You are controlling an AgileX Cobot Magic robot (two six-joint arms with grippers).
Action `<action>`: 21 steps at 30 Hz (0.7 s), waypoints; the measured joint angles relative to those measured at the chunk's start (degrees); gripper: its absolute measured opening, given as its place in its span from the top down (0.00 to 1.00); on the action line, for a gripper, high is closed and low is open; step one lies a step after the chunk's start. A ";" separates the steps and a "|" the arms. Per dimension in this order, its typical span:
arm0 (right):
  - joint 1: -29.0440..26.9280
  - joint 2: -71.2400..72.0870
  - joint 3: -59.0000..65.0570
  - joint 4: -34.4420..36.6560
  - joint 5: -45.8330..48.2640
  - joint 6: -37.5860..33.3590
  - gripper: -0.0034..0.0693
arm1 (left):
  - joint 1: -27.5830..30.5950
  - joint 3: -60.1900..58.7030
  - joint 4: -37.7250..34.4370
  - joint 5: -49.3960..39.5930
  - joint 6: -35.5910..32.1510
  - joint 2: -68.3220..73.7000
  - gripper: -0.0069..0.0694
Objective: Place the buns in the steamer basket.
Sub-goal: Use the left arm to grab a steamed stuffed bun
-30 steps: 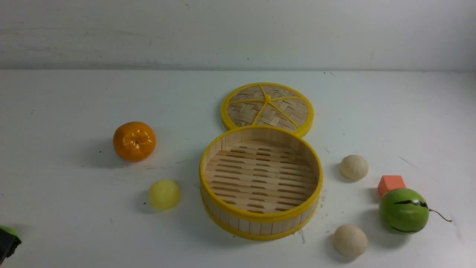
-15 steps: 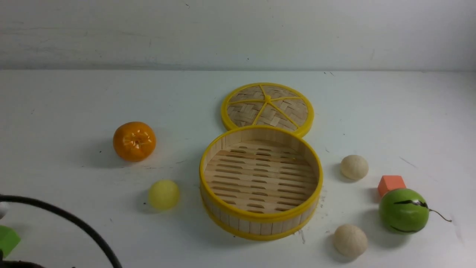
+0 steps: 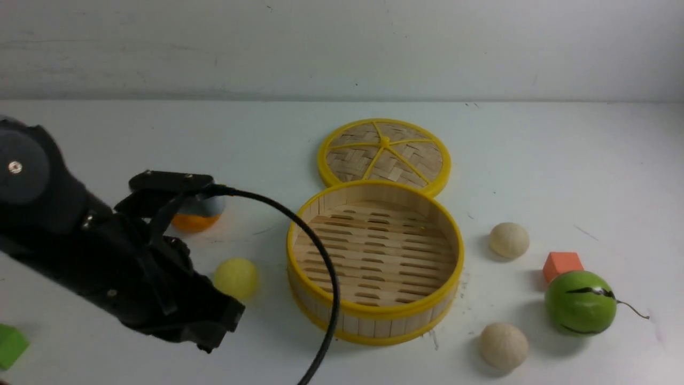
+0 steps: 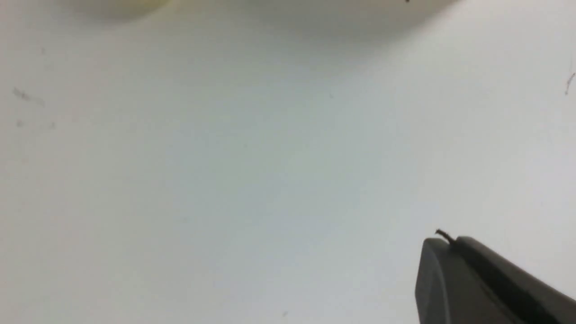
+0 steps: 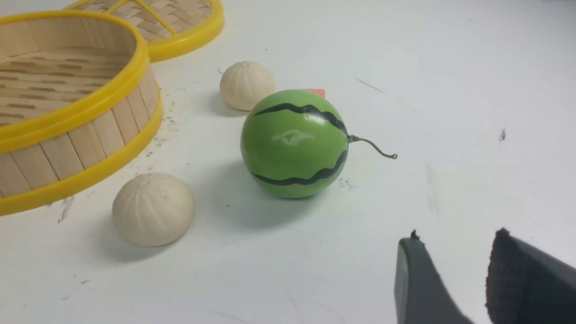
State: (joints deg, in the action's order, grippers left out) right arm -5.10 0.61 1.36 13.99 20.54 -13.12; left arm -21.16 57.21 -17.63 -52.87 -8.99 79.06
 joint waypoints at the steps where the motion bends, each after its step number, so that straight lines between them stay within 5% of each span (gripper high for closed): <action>1: 0.00 0.00 0.00 0.00 0.00 0.00 0.62 | -0.20 3.31 1.77 -0.76 1.03 3.14 0.93; 14: 0.00 0.00 0.01 0.00 0.00 0.00 0.62 | -0.28 18.37 16.87 -2.71 9.35 19.86 0.91; 21: 0.00 0.00 0.01 0.00 0.00 0.00 0.62 | -0.33 19.86 19.89 -0.23 9.72 24.61 0.69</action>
State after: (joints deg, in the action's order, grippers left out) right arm -5.10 0.61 1.37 13.99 20.54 -13.12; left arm -21.49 77.07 2.26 -53.10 0.73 103.67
